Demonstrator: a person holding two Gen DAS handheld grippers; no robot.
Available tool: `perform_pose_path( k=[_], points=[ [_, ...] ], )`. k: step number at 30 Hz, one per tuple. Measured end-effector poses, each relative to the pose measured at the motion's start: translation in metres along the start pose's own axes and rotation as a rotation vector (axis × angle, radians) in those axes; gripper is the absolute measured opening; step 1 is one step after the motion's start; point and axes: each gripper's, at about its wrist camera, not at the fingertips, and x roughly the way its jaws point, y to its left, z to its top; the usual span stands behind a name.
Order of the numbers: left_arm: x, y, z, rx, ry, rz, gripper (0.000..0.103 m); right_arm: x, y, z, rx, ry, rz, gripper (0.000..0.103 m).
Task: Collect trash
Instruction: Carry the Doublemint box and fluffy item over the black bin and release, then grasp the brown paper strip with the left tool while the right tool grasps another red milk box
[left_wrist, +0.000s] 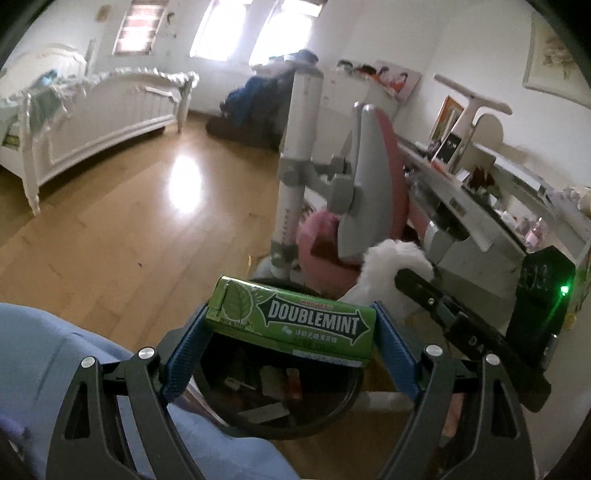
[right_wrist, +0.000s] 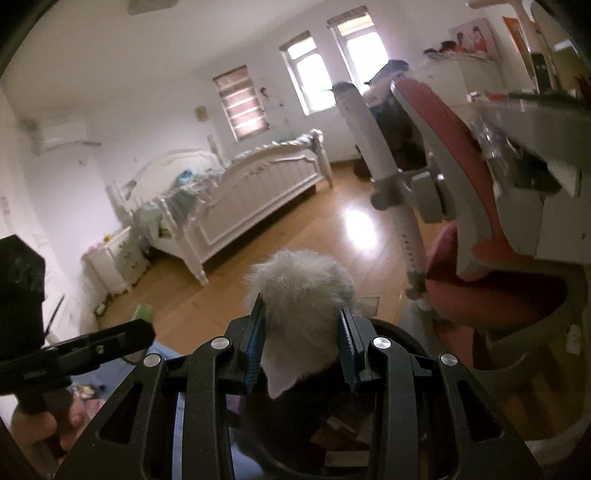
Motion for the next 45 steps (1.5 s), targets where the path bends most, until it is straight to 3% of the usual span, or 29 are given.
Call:
perform_pose_path(
  k=[9,18,21,23,25,28,31,38,43,45],
  points=[
    [0.038,0.009,0.000,-0.034,0.086,-0.021,0.084,0.040,-0.023,-0.020,0.039,0.094,-0.019,0.036],
    [0.057,0.012,-0.002,-0.057,0.125,-0.033,0.084,0.058,-0.031,-0.029,0.058,0.129,-0.014,0.037],
    [0.062,0.011,0.001,-0.069,0.139,-0.047,0.084,0.064,-0.035,-0.030,0.070,0.144,-0.011,0.046],
    [0.062,0.010,0.003,-0.080,0.154,-0.060,0.085,0.062,-0.036,-0.029,0.082,0.135,-0.011,0.062],
    [0.058,0.006,0.006,-0.079,0.156,-0.069,0.085,0.057,-0.034,-0.026,0.082,0.123,-0.011,0.067],
    [0.038,-0.002,0.009,-0.059,0.114,-0.087,0.086,0.048,-0.029,-0.023,0.075,0.113,-0.014,0.067],
    [0.012,-0.009,0.011,-0.038,0.074,-0.100,0.094,0.037,-0.021,-0.023,0.079,0.104,-0.004,0.067],
    [-0.067,-0.009,-0.002,-0.047,-0.008,-0.093,0.095,0.008,0.030,-0.030,0.030,0.107,0.050,0.067],
    [-0.144,0.025,-0.037,-0.074,-0.085,0.031,0.095,-0.002,0.094,-0.041,-0.058,0.157,0.144,0.073],
    [-0.174,0.053,-0.059,-0.122,-0.102,0.123,0.095,-0.003,0.122,-0.046,-0.098,0.185,0.190,0.073]
  ],
)
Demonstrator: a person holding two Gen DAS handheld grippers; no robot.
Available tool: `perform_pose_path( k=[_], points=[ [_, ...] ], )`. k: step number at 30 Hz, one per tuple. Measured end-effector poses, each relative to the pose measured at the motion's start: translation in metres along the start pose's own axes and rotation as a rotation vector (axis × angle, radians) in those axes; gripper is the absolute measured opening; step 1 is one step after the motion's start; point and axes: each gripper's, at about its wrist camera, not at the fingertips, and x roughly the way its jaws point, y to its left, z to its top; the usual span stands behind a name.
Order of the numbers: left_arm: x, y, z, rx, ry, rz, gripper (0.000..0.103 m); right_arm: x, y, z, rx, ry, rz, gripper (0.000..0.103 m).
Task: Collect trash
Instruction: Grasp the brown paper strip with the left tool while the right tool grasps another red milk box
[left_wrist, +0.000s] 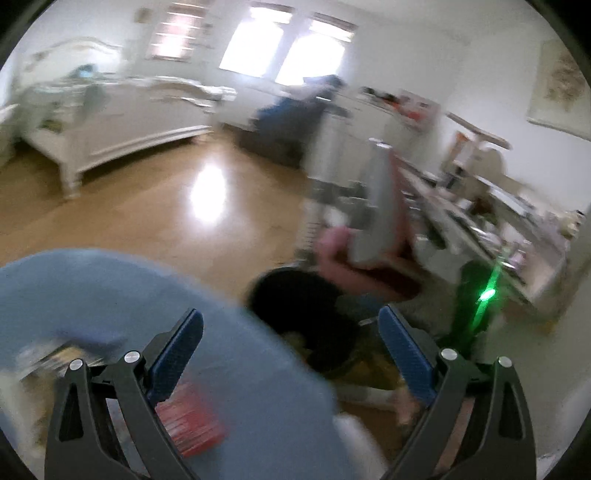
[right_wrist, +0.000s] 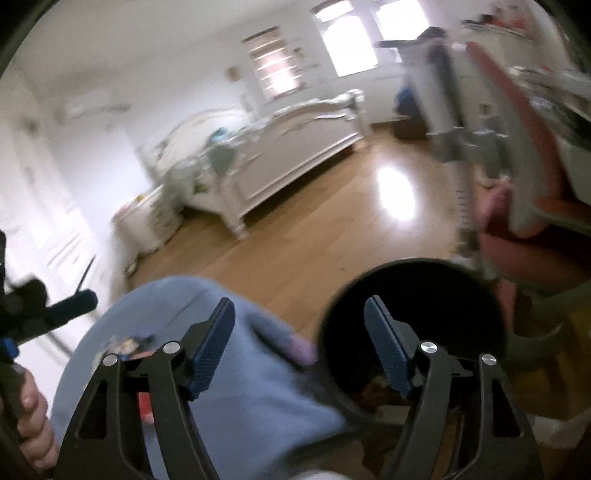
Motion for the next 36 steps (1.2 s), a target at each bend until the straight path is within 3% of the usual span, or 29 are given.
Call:
perform_pose_path(
  k=[5,9,11,15,17,18,19,20,22,23,29,36],
  points=[
    [-0.048,0.076,-0.034,-0.086,-0.007,0.193,0.095,0.023,0.082,-0.014,-0.098,0.135,0.158,0.077],
    [-0.052,0.124,-0.064,-0.067,0.056,0.348,0.091,0.045,0.134,-0.037,-0.180,0.246,0.178,0.082],
    [-0.044,0.138,-0.072,-0.059,0.104,0.379,0.075,0.060,0.151,-0.051,-0.205,0.311,0.164,0.082],
    [-0.027,0.153,-0.080,-0.054,0.146,0.387,0.069,0.073,0.175,-0.066,-0.260,0.347,0.103,0.082],
    [-0.014,0.156,-0.080,-0.047,0.164,0.392,0.057,0.076,0.179,-0.071,-0.286,0.345,0.071,0.080],
    [-0.011,0.154,-0.078,-0.026,0.153,0.416,0.054,0.077,0.181,-0.073,-0.298,0.344,0.059,0.074],
    [-0.013,0.155,-0.079,-0.012,0.153,0.438,0.045,0.080,0.179,-0.073,-0.307,0.349,0.044,0.058],
    [-0.012,0.158,-0.079,-0.007,0.152,0.457,0.035,0.082,0.178,-0.073,-0.306,0.354,0.044,0.056],
    [-0.014,0.164,-0.074,-0.033,0.143,0.465,0.015,0.083,0.175,-0.071,-0.289,0.343,0.064,0.054],
    [-0.016,0.169,-0.074,-0.054,0.138,0.461,0.010,0.081,0.173,-0.069,-0.287,0.330,0.069,0.054],
    [-0.060,0.154,-0.068,-0.095,-0.005,0.403,0.010,0.057,0.150,-0.055,-0.200,0.216,0.175,0.053],
    [-0.087,0.081,-0.023,-0.016,-0.177,0.254,0.010,-0.005,0.123,-0.008,-0.130,-0.051,0.237,0.053]
  ],
)
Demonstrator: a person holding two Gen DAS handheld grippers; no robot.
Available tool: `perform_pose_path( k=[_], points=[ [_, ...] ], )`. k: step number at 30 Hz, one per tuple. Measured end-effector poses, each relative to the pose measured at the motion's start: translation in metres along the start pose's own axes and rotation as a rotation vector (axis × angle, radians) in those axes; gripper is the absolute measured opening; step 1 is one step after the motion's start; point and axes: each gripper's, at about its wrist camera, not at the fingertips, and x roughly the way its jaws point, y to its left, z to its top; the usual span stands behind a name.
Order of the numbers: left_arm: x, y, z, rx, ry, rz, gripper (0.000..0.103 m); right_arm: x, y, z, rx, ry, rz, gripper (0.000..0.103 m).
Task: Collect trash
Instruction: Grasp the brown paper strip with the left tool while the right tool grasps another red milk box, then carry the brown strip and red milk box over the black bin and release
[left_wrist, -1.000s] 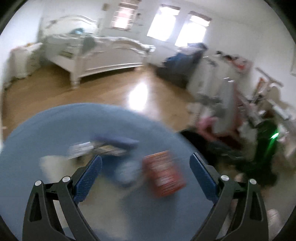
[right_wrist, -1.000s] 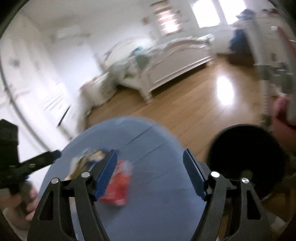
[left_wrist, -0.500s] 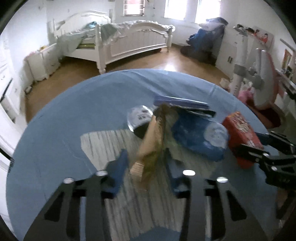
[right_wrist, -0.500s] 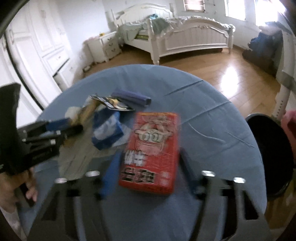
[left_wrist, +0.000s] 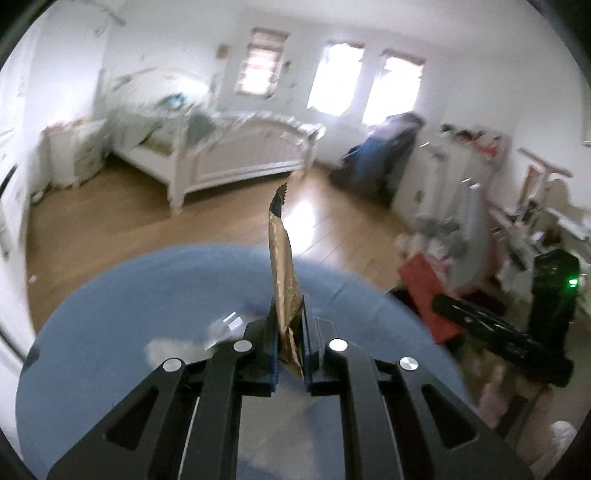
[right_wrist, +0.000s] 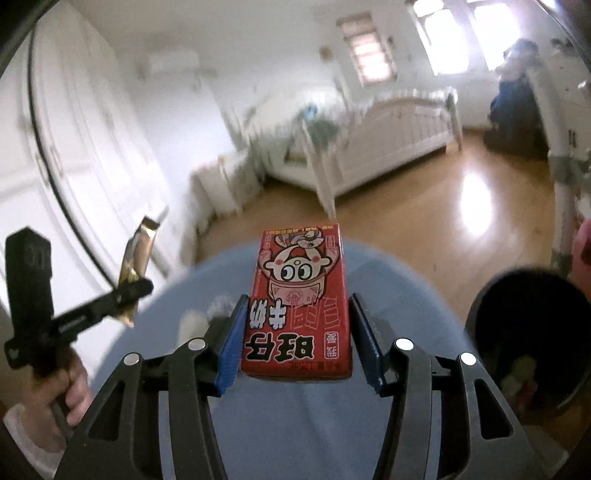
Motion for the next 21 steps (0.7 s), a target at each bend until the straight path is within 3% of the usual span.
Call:
perform_pose_path(
  k=[3,9,17,21],
  points=[
    [0.009,-0.041,0.019,0.053,-0.032,-0.083,0.011,-0.031,-0.016,0.022,0.000,-0.112,-0.040,0.053],
    [0.052,-0.117,0.040,0.141,-0.018,-0.226,0.011,-0.075,-0.066,0.048,0.007,-0.226,-0.173,0.053],
    [0.131,-0.184,0.038,0.175,0.068,-0.346,0.011,-0.108,-0.162,0.032,0.122,-0.248,-0.338,0.054],
    [0.167,-0.209,0.033,0.189,0.128,-0.385,0.011,-0.100,-0.185,0.021,0.158,-0.231,-0.375,0.054]
  ],
)
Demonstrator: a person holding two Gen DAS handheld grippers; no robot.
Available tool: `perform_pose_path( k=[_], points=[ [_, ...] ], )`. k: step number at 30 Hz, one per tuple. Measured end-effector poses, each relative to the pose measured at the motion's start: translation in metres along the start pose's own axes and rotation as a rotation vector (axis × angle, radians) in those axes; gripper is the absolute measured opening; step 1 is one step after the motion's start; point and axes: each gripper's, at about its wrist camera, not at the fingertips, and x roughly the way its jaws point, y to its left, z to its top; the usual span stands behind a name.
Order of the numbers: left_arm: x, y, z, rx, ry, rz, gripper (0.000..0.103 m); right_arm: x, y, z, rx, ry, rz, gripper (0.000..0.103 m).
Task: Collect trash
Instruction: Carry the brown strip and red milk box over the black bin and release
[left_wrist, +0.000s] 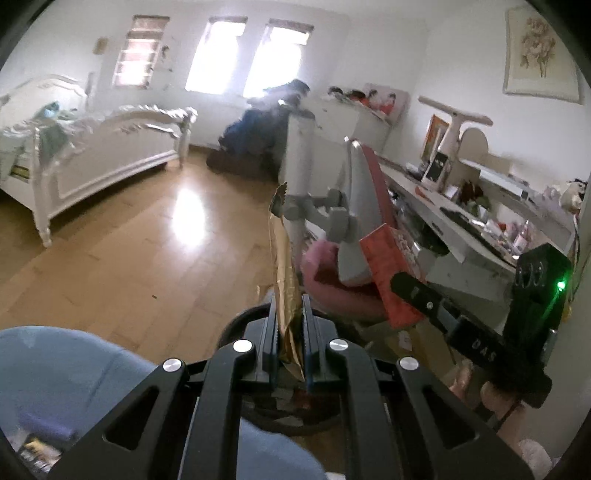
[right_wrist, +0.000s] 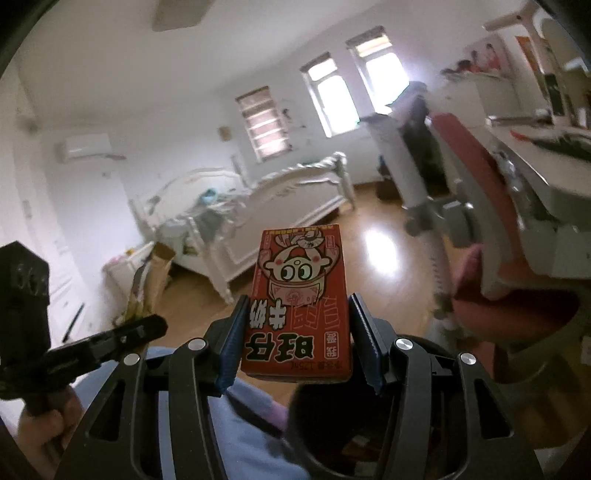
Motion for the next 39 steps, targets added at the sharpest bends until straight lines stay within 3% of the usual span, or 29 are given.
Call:
perform_pose_path(
  k=[6,23,24,25,26,28,34,39],
  points=[
    [0.031,-0.001,-0.010,0.010,0.062,-0.012,0.011,0.022,-0.032,-0.011,0.038,0.034,-0.027,0.054],
    [0.089,-0.005,-0.020,0.035,0.164,-0.001,0.014,0.067,-0.066,-0.028,0.091,0.109,-0.039,0.055],
    [0.091,-0.006,-0.019,0.043,0.169,0.009,0.017,0.069,-0.067,-0.028,0.096,0.116,-0.043,0.055],
    [0.093,-0.007,-0.018,0.045,0.169,0.018,0.029,0.068,-0.067,-0.028,0.098,0.118,-0.045,0.062],
    [0.092,-0.006,-0.017,0.041,0.165,0.026,0.052,0.068,-0.068,-0.028,0.102,0.112,-0.047,0.069],
    [0.085,-0.005,-0.015,0.035,0.122,0.042,0.081,0.068,-0.070,-0.025,0.105,0.104,-0.048,0.071],
    [0.062,-0.002,-0.013,0.022,0.104,0.046,0.084,0.061,-0.065,-0.026,0.122,0.109,-0.050,0.071],
    [0.015,0.013,-0.017,-0.036,0.076,0.080,0.084,0.053,-0.041,-0.031,0.110,0.125,-0.006,0.071]
  ],
)
